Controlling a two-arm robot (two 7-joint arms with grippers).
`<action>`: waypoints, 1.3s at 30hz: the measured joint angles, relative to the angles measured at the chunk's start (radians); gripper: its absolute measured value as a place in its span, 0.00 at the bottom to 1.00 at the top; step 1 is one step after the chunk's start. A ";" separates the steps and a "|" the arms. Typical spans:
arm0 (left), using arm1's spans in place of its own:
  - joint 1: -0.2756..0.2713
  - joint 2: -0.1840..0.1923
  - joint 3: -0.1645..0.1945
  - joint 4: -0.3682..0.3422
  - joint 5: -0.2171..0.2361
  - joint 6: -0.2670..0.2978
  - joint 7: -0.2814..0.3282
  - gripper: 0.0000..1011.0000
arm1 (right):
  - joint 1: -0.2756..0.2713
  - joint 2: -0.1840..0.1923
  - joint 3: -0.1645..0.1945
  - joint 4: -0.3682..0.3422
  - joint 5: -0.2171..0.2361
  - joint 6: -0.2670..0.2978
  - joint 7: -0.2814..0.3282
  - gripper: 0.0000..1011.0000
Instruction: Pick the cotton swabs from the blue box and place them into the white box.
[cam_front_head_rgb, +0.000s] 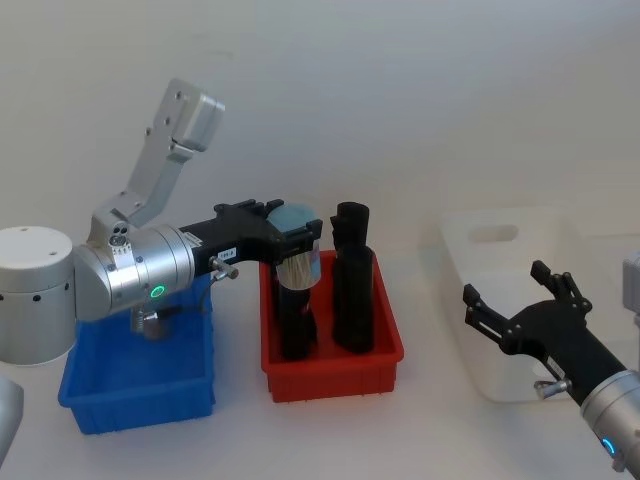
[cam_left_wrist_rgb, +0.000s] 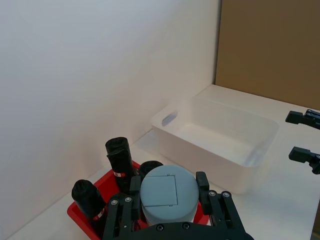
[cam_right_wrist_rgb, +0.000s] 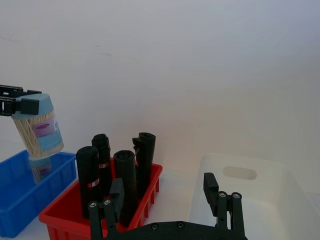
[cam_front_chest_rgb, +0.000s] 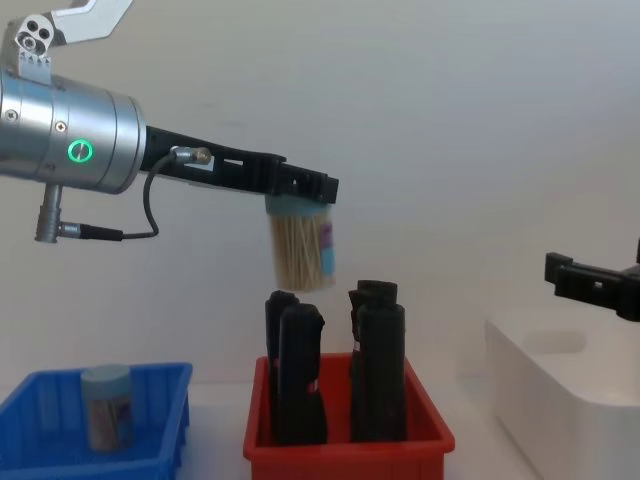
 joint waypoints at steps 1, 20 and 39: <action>-0.001 0.000 0.000 0.000 0.000 0.000 -0.001 0.65 | 0.000 0.000 0.000 0.000 0.000 0.000 0.001 0.99; -0.009 -0.004 0.005 0.003 0.002 0.003 -0.019 0.65 | 0.040 0.007 0.000 0.035 -0.011 0.005 0.156 0.99; -0.011 -0.006 0.006 0.003 0.003 0.003 -0.022 0.65 | 0.184 -0.038 -0.014 0.180 -0.034 0.007 0.348 0.99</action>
